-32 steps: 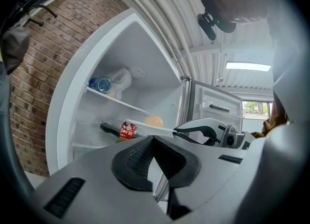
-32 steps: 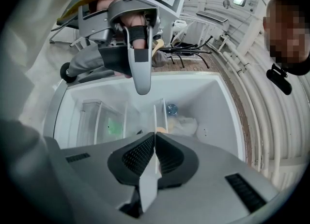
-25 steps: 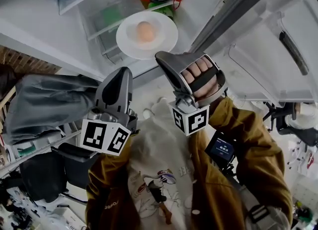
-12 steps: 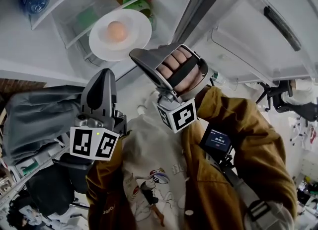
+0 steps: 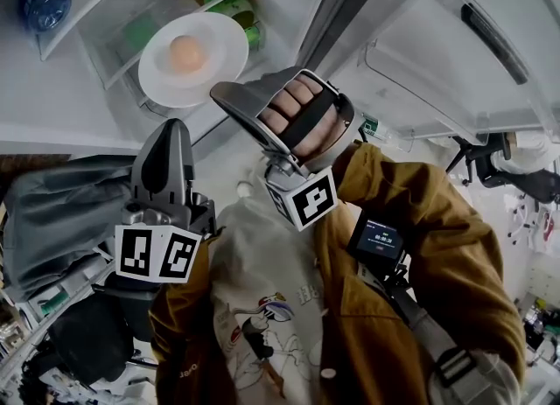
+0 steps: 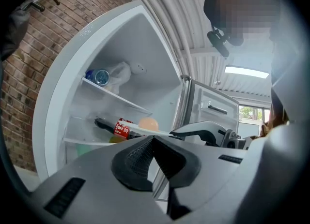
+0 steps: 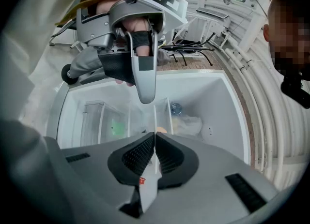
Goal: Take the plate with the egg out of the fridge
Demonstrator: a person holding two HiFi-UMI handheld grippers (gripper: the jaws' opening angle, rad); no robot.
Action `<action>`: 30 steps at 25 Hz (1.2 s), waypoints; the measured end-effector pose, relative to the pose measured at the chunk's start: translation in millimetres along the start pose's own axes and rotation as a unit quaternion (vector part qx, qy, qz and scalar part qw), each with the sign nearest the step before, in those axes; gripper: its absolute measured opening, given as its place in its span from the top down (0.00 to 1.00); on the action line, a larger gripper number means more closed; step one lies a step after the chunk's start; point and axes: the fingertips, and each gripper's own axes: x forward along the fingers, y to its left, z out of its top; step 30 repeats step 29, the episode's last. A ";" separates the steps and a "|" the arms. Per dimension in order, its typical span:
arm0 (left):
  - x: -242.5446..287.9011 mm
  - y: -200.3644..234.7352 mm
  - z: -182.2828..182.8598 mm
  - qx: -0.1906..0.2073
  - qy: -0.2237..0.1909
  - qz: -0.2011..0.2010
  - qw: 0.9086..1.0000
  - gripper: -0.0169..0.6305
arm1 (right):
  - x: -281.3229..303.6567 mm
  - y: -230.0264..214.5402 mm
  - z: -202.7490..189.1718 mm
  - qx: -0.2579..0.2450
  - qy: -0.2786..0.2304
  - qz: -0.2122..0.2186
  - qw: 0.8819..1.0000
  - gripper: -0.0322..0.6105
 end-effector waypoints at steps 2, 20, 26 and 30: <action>2.1 -0.2 -0.7 -0.001 0.001 -0.001 1.000 0.96 | 0.3 0.1 -1.6 0.000 0.000 0.000 1.000 0.93; 11.5 -12.7 -1.6 0.007 0.000 -0.002 1.000 0.96 | -6.9 -4.5 -12.7 0.000 -0.005 -0.010 1.000 0.93; 15.7 -28.2 -10.7 0.003 0.008 -0.019 1.000 0.96 | -20.7 -4.2 -20.1 0.008 0.010 -0.009 1.000 0.93; 14.6 -35.6 -12.7 -0.008 0.017 -0.035 0.999 0.96 | -28.2 -6.9 -21.6 0.011 0.029 0.000 1.000 0.93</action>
